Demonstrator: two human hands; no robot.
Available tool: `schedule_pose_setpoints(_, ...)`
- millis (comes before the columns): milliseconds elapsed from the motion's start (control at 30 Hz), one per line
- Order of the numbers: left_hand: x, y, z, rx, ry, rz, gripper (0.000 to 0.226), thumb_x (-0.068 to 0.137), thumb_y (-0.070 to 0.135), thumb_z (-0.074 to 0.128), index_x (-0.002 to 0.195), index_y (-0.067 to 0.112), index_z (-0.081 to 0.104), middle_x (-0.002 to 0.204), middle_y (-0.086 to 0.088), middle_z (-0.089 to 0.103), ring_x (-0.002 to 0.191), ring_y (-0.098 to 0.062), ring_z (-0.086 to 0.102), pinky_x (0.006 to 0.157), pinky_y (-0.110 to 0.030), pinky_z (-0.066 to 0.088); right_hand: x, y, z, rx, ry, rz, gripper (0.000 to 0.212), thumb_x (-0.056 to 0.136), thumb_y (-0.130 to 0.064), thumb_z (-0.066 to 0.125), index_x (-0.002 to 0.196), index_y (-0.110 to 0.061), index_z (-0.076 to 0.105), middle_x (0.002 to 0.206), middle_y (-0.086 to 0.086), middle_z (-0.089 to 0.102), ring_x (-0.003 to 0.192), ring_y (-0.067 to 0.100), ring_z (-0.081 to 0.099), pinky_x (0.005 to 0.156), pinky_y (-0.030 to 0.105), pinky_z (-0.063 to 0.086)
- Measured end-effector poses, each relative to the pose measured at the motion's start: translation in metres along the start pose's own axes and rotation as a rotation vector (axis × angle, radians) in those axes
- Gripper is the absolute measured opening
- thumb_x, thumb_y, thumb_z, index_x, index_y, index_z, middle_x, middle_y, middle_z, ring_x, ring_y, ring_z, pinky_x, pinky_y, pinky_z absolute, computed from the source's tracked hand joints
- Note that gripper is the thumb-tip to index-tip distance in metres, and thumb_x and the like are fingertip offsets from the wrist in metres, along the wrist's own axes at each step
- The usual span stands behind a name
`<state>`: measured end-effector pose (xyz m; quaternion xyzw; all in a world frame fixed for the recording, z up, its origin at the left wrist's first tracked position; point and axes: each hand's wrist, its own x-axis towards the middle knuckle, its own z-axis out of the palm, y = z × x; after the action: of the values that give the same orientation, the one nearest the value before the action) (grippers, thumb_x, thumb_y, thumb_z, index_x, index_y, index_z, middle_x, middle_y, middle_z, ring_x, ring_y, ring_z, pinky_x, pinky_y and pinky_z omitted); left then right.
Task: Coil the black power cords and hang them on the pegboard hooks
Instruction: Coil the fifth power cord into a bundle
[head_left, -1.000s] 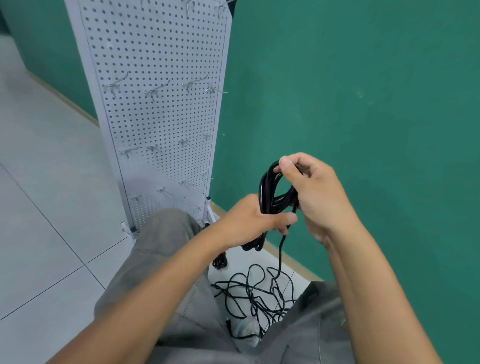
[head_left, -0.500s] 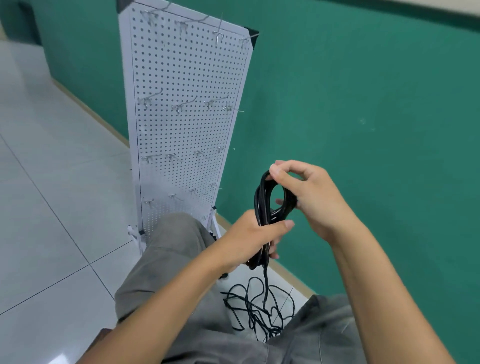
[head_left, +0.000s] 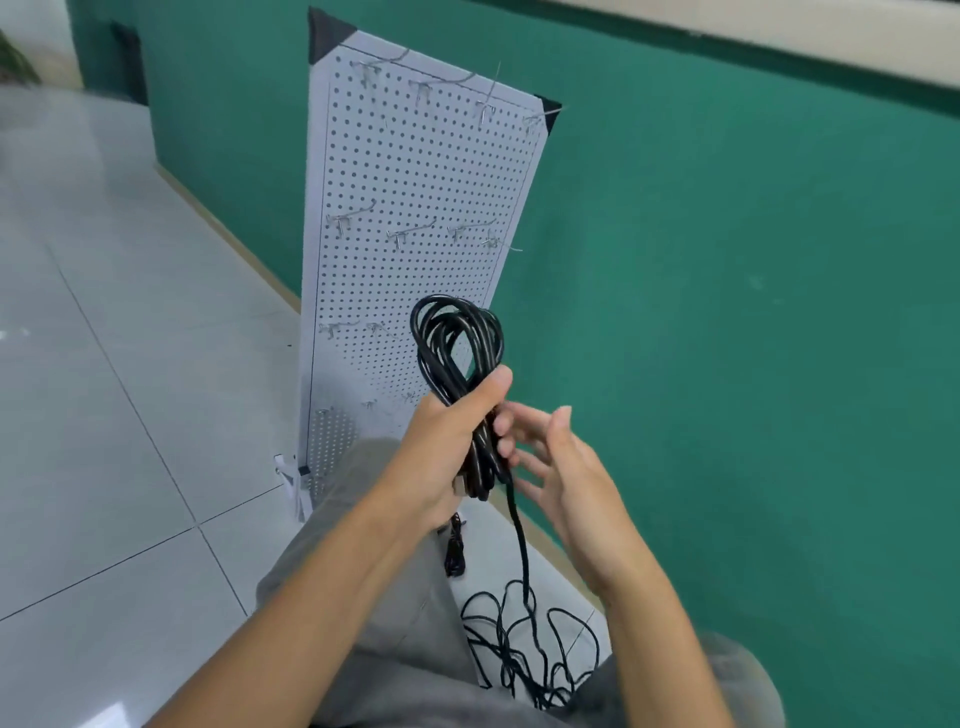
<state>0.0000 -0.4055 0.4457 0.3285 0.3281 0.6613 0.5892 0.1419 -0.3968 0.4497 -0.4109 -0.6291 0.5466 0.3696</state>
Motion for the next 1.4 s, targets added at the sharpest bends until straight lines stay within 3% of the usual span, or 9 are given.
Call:
schedule_pose_setpoints(167,0.006,0.019,-0.015,-0.062,0.185,0.059,0.025,0.097,0.03,0.07,0.085,0.011,0.059,0.067,-0.003,0.059,0.053,-0.018,0.056,0.065,-0.033,0.055,-0.003,0.021,0.012,-0.104,-0.094,0.025,0.061,0.102,-0.06,0.03,0.123,-0.02,0.071,0.116,0.003,0.076,0.115,0.018,0.069,0.111,0.04,0.044)
schedule_pose_setpoints(467,0.021,0.026,-0.042,-0.178,0.406,0.195,0.029,0.1,0.028,0.068,0.077,0.016,0.054,0.059,0.003,0.044,0.051,-0.013,0.043,0.055,-0.028,0.046,-0.011,0.046,0.007,-0.386,-0.009,0.05,0.022,0.098,-0.019,0.067,0.079,-0.009,0.074,0.077,0.003,0.075,0.07,0.013,0.067,0.083,0.038,0.058)
schedule_pose_setpoints(567,0.026,0.023,-0.052,-0.135,0.476,0.204,0.031,0.099,0.03,0.069,0.075,0.018,0.053,0.059,0.003,0.044,0.051,-0.014,0.042,0.056,-0.03,0.042,-0.015,0.034,0.008,-0.473,-0.002,-0.003,0.027,0.098,-0.018,0.066,0.071,-0.014,0.071,0.059,-0.012,0.062,0.058,0.004,0.052,0.063,0.017,0.042)
schedule_pose_setpoints(667,0.03,0.017,-0.058,-0.02,0.496,0.246,0.035,0.097,0.032,0.071,0.066,0.022,0.058,0.058,0.004,0.047,0.054,-0.016,0.043,0.062,-0.035,0.041,-0.019,0.018,0.01,-0.477,0.005,-0.075,0.029,0.1,-0.017,0.062,0.072,-0.018,0.067,0.056,-0.016,0.048,0.054,0.003,0.037,0.055,0.015,0.031)
schedule_pose_setpoints(800,0.027,0.009,-0.053,0.156,0.462,0.262,0.046,0.097,0.035,0.07,0.053,0.028,0.06,0.056,0.006,0.049,0.056,-0.018,0.046,0.068,-0.04,0.041,-0.025,-0.002,0.015,-0.462,-0.019,-0.122,0.023,0.104,-0.02,0.055,0.087,-0.025,0.071,0.062,-0.016,0.049,0.058,0.006,0.038,0.055,0.017,0.033)
schedule_pose_setpoints(1000,0.016,-0.003,-0.024,0.379,0.31,0.23,0.038,0.099,0.03,0.066,0.07,0.01,0.054,0.06,-0.007,0.047,0.057,-0.019,0.044,0.056,-0.029,0.039,-0.03,-0.021,0.005,-0.571,0.04,-0.23,0.023,0.102,-0.016,0.056,0.089,-0.028,0.071,0.077,-0.015,0.066,0.076,0.01,0.061,0.074,0.025,0.05)
schedule_pose_setpoints(1067,0.012,-0.011,-0.013,0.432,0.228,0.191,0.037,0.098,0.031,0.066,0.071,0.011,0.054,0.058,-0.005,0.046,0.055,-0.018,0.042,0.054,-0.029,0.038,-0.029,-0.025,0.0,-0.508,0.11,-0.241,0.024,0.1,-0.01,0.062,0.089,-0.028,0.074,0.077,-0.01,0.071,0.076,0.008,0.065,0.072,0.018,0.05)
schedule_pose_setpoints(1233,-0.003,-0.036,0.014,0.424,-0.009,0.066,0.065,0.083,0.078,0.06,0.061,0.017,0.056,0.058,-0.004,0.05,0.057,-0.019,0.047,0.061,-0.037,0.04,-0.031,-0.03,-0.016,-0.343,0.231,-0.256,0.021,0.089,0.002,0.072,0.084,-0.018,0.075,0.077,-0.003,0.075,0.074,0.008,0.07,0.072,0.016,0.053)
schedule_pose_setpoints(1400,-0.016,-0.042,0.028,0.313,-0.267,-0.016,0.064,0.081,0.086,0.044,0.059,0.028,0.058,0.059,0.003,0.044,0.054,-0.017,0.04,0.059,-0.036,0.037,-0.035,-0.03,-0.034,-0.206,0.362,-0.233,0.031,0.069,0.004,0.088,0.083,-0.009,0.063,0.068,0.012,0.065,0.06,0.016,0.063,0.058,0.02,0.049)
